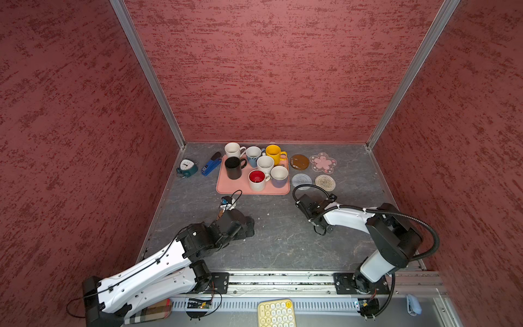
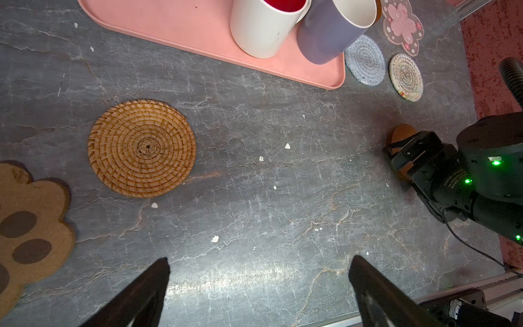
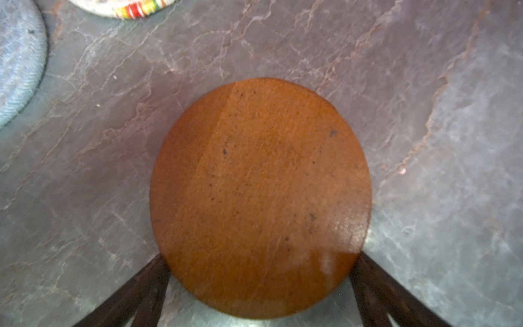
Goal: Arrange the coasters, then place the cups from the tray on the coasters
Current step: 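Slide the wooden round coaster with the right gripper toward the rainbow zigzag coaster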
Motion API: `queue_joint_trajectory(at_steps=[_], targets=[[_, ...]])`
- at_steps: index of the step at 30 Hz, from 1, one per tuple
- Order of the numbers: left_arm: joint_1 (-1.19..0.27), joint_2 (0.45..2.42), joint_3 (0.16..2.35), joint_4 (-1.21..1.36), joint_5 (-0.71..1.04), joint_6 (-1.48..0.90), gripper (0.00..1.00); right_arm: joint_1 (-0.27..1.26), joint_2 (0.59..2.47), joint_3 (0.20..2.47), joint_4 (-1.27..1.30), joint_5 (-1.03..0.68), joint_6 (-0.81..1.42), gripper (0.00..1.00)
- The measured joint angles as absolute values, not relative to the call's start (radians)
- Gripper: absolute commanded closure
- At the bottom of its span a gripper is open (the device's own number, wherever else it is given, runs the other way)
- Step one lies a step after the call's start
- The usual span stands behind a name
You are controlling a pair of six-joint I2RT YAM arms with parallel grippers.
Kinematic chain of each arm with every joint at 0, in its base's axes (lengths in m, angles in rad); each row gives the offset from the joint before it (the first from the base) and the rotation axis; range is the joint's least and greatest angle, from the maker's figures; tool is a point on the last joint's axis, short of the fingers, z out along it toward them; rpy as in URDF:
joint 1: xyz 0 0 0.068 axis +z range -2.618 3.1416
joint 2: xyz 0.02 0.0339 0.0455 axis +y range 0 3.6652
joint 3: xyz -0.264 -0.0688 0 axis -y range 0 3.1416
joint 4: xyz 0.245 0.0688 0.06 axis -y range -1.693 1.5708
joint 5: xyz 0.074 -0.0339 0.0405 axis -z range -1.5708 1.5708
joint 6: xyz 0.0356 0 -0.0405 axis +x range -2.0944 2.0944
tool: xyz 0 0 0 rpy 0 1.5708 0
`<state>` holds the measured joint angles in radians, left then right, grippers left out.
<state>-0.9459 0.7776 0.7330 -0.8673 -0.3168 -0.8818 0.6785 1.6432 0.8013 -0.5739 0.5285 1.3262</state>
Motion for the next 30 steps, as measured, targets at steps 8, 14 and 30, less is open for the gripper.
queue_joint_trajectory(at_steps=[8,14,30], targets=[[-0.934,0.787,0.733,-0.867,-0.313,-0.88,0.01,0.632,1.644,0.797,-0.539,0.529,1.272,0.02],[-0.917,0.787,0.733,-0.865,-0.302,-0.865,0.0,0.611,1.65,0.796,-0.506,0.531,1.228,0.02],[-0.883,0.788,0.733,-0.863,-0.266,-0.846,0.01,0.571,1.7,0.843,-0.472,0.553,1.173,0.02]])
